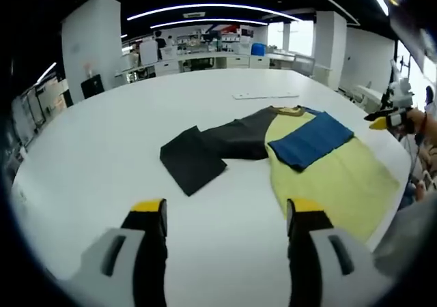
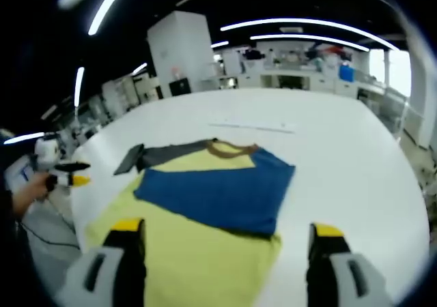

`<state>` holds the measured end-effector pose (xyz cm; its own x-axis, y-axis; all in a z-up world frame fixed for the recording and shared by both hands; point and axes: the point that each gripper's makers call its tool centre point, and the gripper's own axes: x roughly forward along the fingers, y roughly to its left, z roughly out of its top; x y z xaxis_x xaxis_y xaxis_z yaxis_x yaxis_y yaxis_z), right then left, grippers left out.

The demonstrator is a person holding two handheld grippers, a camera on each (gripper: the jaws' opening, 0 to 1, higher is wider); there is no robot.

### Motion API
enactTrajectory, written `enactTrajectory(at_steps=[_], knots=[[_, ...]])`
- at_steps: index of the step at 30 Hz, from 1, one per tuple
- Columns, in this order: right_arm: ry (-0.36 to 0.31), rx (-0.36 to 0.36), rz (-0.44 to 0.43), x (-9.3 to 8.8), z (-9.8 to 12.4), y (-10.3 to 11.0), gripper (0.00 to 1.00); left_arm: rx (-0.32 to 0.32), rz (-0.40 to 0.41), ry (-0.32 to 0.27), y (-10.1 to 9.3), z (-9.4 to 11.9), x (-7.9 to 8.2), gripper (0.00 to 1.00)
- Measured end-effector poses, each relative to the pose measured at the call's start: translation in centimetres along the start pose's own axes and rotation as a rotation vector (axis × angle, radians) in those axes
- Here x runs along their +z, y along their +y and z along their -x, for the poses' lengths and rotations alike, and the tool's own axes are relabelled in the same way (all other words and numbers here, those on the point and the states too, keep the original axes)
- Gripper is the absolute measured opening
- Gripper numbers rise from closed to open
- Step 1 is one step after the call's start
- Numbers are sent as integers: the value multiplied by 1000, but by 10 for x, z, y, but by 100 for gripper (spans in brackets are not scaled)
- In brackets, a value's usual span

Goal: Fold the garment on the visible template until the final outline fits inside the template.

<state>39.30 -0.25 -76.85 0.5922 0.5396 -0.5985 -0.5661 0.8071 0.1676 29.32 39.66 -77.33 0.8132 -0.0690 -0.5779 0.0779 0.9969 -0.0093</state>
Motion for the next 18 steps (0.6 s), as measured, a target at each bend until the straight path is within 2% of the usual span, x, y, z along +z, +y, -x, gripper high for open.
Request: enactTrajectory(at_steps=[11, 14, 18], knots=[[-8, -11, 44, -2, 26, 17, 99, 88, 65, -23, 25, -34, 2, 37], [-8, -14, 46, -4, 29, 17, 99, 120, 79, -15, 38, -47, -3, 31], [1, -32, 65, -8, 35, 19, 99, 134, 125, -15, 44, -57, -7, 25]])
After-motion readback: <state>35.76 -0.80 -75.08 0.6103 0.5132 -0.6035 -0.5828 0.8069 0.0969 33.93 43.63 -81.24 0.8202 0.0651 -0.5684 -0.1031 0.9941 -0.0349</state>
